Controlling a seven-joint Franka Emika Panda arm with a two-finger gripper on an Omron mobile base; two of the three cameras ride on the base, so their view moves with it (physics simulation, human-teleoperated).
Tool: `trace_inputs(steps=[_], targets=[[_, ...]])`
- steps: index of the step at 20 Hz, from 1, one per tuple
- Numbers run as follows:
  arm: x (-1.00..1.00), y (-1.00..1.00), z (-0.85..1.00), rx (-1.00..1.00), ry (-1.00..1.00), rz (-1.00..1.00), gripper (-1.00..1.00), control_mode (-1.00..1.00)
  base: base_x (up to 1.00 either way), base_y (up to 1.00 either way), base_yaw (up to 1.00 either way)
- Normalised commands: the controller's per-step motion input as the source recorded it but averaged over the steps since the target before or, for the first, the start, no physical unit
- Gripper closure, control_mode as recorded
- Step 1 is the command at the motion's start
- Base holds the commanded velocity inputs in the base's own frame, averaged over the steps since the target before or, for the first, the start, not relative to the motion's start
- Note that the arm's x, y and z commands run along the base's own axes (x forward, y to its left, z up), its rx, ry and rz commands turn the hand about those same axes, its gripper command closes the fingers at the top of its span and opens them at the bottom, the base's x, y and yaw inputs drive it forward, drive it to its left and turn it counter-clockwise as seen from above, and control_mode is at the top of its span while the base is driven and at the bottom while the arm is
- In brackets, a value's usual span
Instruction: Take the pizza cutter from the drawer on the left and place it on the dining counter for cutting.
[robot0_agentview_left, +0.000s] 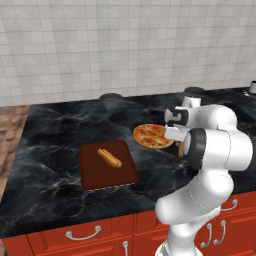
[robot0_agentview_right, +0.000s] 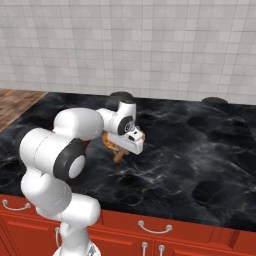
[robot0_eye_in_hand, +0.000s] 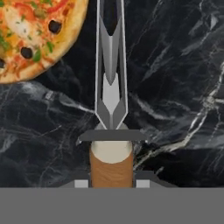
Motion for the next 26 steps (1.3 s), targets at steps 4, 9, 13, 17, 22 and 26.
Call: trace_inputs(steps=[4, 9, 13, 17, 22, 26], targets=[[0.47, 0.12, -0.14, 0.00, 0.01, -0.32, 1.00, -1.00, 0.00, 0.00, 0.00], [0.37, 0.07, -0.43, 0.00, 0.00, -0.30, 1.00, -1.00, 0.00, 0.00, 0.00], [0.19, 0.00, -0.53, 0.00, 0.00, -0.24, 1.00, -1.00, 0.00, 0.00, 0.00], [0.03, 0.00, -0.24, 0.03, 0.05, -0.17, 1.00, -1.00, 0.00, 0.00, 0.00], [0.09, 0.00, -0.17, 0.00, 0.08, -0.11, 1.00, -1.00, 0.00, 0.00, 0.00], [0.06, 0.00, -0.25, 0.00, 0.03, -0.05, 1.00, -1.00, 0.00, 0.00, 0.00]])
